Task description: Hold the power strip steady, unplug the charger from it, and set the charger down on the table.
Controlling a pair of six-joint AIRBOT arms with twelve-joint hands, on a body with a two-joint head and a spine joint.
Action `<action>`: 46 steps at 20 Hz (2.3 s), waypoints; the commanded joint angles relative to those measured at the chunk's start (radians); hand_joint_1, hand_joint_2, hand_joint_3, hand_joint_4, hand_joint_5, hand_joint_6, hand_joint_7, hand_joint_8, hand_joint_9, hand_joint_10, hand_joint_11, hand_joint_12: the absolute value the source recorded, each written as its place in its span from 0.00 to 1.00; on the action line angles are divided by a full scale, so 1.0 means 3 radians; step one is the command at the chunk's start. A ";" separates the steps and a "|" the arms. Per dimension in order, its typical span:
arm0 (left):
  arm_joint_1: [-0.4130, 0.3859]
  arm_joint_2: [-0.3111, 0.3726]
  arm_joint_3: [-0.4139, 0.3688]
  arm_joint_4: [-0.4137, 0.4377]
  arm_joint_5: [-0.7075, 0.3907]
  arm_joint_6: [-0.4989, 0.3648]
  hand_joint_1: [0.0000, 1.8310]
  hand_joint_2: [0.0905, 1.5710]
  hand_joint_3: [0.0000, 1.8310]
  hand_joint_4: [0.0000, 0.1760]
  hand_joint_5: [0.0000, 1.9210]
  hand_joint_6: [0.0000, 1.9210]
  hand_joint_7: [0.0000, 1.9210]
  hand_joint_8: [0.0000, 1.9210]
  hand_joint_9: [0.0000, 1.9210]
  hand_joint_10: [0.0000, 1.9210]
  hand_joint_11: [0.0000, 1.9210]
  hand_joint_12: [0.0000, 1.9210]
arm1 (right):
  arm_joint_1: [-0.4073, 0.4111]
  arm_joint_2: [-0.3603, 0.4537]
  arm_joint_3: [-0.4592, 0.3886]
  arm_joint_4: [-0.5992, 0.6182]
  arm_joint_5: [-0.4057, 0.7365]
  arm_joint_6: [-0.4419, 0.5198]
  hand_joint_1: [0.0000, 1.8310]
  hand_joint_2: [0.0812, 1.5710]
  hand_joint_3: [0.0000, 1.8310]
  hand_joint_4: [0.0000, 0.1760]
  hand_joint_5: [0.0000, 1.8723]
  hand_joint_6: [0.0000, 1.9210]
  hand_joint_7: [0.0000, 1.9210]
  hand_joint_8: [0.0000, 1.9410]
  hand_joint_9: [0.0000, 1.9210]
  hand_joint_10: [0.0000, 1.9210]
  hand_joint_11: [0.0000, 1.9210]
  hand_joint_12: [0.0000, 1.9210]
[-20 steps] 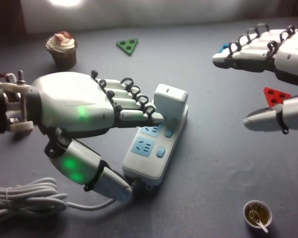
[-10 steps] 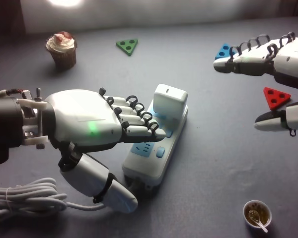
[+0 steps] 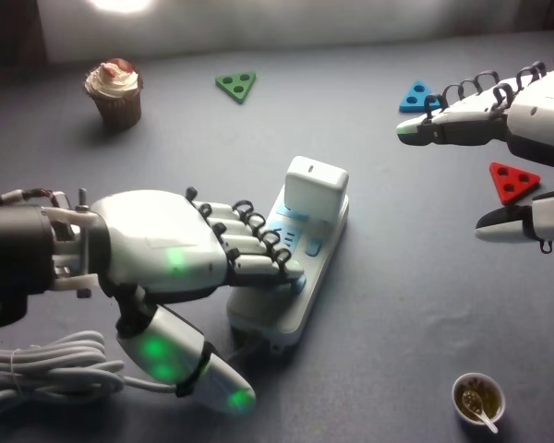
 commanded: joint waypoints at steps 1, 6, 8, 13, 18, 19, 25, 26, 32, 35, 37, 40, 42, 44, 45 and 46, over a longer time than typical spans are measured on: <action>-0.0017 -0.0030 0.0011 -0.0089 -0.0197 0.0005 0.00 0.58 0.00 0.00 0.03 0.00 0.05 0.00 0.04 0.00 0.04 0.05 | 0.0021 0.0040 -0.0003 0.0089 0.0359 -0.0036 0.55 0.69 0.00 0.00 0.15 0.00 0.18 0.00 0.18 0.00 0.17 0.06; 0.0021 -0.0045 0.0011 -0.0079 -0.0190 0.0006 0.00 0.58 0.00 0.00 0.03 0.00 0.05 0.00 0.04 0.00 0.04 0.04 | 0.0022 0.0006 -0.0020 0.0318 0.0345 -0.0053 0.56 0.69 0.00 0.00 0.18 0.01 0.19 0.00 0.19 0.00 0.18 0.07; 0.0041 -0.0045 0.0011 -0.0076 -0.0190 0.0006 0.00 0.58 0.00 0.00 0.03 0.00 0.05 0.00 0.04 0.00 0.05 0.04 | 0.0021 -0.0023 -0.0021 0.0504 0.0345 -0.0070 0.56 0.69 0.00 0.00 0.17 0.00 0.19 0.00 0.19 0.00 0.18 0.07; 0.0079 -0.0064 0.0012 -0.0054 -0.0185 0.0006 0.00 0.58 0.00 0.00 0.03 0.00 0.05 0.00 0.05 0.00 0.05 0.04 | 0.0033 -0.0117 -0.0023 0.0910 0.0346 -0.0305 0.55 0.71 0.00 0.00 0.15 0.00 0.18 0.00 0.19 0.00 0.17 0.07; 0.0089 -0.0066 0.0014 -0.0037 -0.0184 0.0006 0.00 0.58 0.00 0.00 0.03 0.00 0.05 0.00 0.04 0.00 0.04 0.03 | 0.0039 -0.0266 0.0056 0.1188 0.0408 -0.0377 0.58 0.71 0.00 0.00 0.16 0.00 0.19 0.00 0.20 0.00 0.18 0.08; 0.0090 -0.0067 0.0015 -0.0037 -0.0184 0.0006 0.00 0.58 0.00 0.00 0.03 0.00 0.05 0.00 0.05 0.00 0.04 0.04 | 0.0038 -0.0306 0.0091 0.1251 0.0411 -0.0377 0.58 0.71 0.00 0.00 0.15 0.00 0.19 0.00 0.19 0.00 0.18 0.07; 0.0090 -0.0066 0.0020 -0.0037 -0.0197 0.0005 0.00 0.59 0.00 0.00 0.03 0.00 0.05 0.00 0.04 0.00 0.04 0.04 | -0.0055 -0.0532 0.0336 0.1242 0.0458 -0.0040 0.57 0.71 0.00 0.00 0.15 0.00 0.19 0.00 0.20 0.00 0.18 0.08; 0.0090 -0.0066 0.0022 -0.0037 -0.0199 0.0004 0.00 0.58 0.00 0.00 0.03 0.00 0.05 0.00 0.04 0.00 0.04 0.03 | -0.0055 -0.0558 0.0359 0.1248 0.0457 -0.0034 0.57 0.71 0.00 0.00 0.15 0.00 0.19 0.00 0.20 0.00 0.18 0.08; 0.0089 -0.0062 0.0029 -0.0038 -0.0208 -0.0007 0.00 0.58 0.00 0.00 0.02 0.00 0.03 0.00 0.03 0.00 0.03 0.03 | -0.0047 -0.0764 0.0492 0.1439 0.0335 -0.0149 0.58 0.69 0.00 0.00 0.19 0.00 0.22 0.00 0.22 0.00 0.18 0.10; 0.0088 -0.0060 0.0029 -0.0038 -0.0210 -0.0015 0.00 0.58 0.00 0.00 0.02 0.00 0.03 0.00 0.03 0.00 0.04 0.03 | -0.0048 -0.0828 0.0523 0.1622 0.0335 -0.0202 0.58 0.70 0.00 0.00 0.20 0.00 0.23 0.00 0.23 0.00 0.18 0.11; 0.0086 -0.0059 0.0029 -0.0038 -0.0209 -0.0018 0.00 0.58 0.00 0.00 0.02 0.00 0.03 0.00 0.03 0.00 0.03 0.03 | -0.0031 -0.0891 0.0551 0.1844 0.0335 -0.0275 0.58 0.70 0.00 0.00 0.19 0.00 0.22 0.00 0.22 0.00 0.18 0.11; 0.0079 -0.0059 0.0033 -0.0039 -0.0207 -0.0026 0.00 0.58 0.00 0.00 0.03 0.01 0.05 0.01 0.04 0.01 0.05 0.03 | 0.0015 -0.0991 0.0581 0.1998 0.0344 -0.0374 0.58 0.71 0.00 0.00 0.17 0.00 0.21 0.00 0.22 0.00 0.18 0.11; 0.0078 -0.0059 0.0033 -0.0039 -0.0207 -0.0026 0.00 0.59 0.00 0.00 0.02 0.00 0.04 0.00 0.03 0.00 0.04 0.03 | 0.0016 -0.1000 0.0586 0.2014 0.0348 -0.0379 0.58 0.70 0.00 0.00 0.19 0.01 0.22 0.00 0.22 0.00 0.18 0.12; 0.0072 -0.0059 0.0036 -0.0039 -0.0205 -0.0029 0.00 0.59 0.00 0.00 0.02 0.00 0.04 0.00 0.04 0.00 0.05 0.03 | 0.0027 -0.1051 0.0617 0.2116 0.0371 -0.0411 0.57 0.70 0.00 0.00 0.20 0.01 0.22 0.00 0.23 0.00 0.18 0.12; 0.0068 -0.0059 0.0036 -0.0039 -0.0198 -0.0030 0.00 0.59 0.00 0.00 0.03 0.00 0.04 0.00 0.04 0.00 0.05 0.03 | 0.0037 -0.1089 0.0646 0.2177 0.0376 -0.0425 0.59 0.70 0.00 0.00 0.19 0.00 0.22 0.00 0.23 0.00 0.19 0.12; 0.0063 -0.0059 0.0037 -0.0039 -0.0198 -0.0030 0.00 0.59 0.00 0.00 0.03 0.00 0.04 0.00 0.04 0.00 0.05 0.03 | 0.0044 -0.1127 0.0676 0.2219 0.0367 -0.0438 0.59 0.70 0.00 0.00 0.19 0.00 0.22 0.00 0.23 0.00 0.19 0.12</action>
